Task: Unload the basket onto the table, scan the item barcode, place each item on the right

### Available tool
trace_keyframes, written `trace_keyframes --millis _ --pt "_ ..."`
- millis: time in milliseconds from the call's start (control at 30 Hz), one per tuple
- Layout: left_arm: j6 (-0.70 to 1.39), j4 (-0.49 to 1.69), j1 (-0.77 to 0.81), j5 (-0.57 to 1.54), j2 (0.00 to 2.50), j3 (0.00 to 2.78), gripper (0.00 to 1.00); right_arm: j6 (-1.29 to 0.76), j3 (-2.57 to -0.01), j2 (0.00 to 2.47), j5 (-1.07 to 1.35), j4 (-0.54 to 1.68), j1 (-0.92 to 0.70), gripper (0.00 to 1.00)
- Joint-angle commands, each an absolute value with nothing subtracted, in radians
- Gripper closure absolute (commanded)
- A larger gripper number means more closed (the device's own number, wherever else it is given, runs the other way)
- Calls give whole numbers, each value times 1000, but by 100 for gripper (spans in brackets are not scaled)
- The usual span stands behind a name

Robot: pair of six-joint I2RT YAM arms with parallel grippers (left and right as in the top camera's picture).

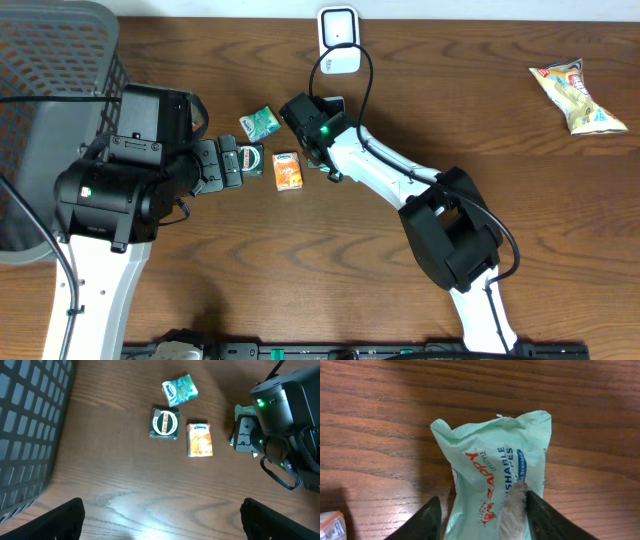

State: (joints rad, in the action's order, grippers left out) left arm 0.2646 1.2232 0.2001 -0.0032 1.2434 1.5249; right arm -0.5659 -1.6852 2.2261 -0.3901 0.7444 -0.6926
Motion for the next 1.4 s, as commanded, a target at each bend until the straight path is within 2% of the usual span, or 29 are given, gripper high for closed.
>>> trace_keyframes --millis 0,133,300,367,500,567,600,767,1000,1100,1233,1367 --pt "263 1224 202 -12 1242 1536 2 -567 -1670 2200 -398 739 -694 60" --pt "263 1224 202 -12 1242 1536 2 -567 -1651 2200 -398 720 -690 64" --pt "263 1224 202 -12 1242 1536 2 -567 -1600 2201 -397 674 -667 63" --pt "263 1224 202 -12 1242 1536 2 -568 -1586 2201 -388 662 -659 65" --pt "263 1224 202 -12 1242 1536 2 -567 -1589 2198 -365 670 -646 83" --pt "263 1224 202 -12 1242 1536 2 -559 -1604 2193 -316 683 -637 97" --pt "263 1224 202 -12 1242 1536 2 -543 -1612 2186 -271 686 -628 99" --pt "263 1224 202 -12 1242 1536 2 -472 -1628 2118 19 689 -551 99" --pt "263 1224 202 -12 1242 1536 2 -322 -1625 2070 661 701 -368 99" --pt "263 1224 202 -12 1242 1536 2 -266 -1605 2074 816 703 -306 99" --pt "263 1224 202 -12 1242 1536 2 -238 -1581 2075 703 712 -286 96" --pt "263 1224 202 -12 1242 1536 2 -238 -1581 2074 521 733 -341 74"
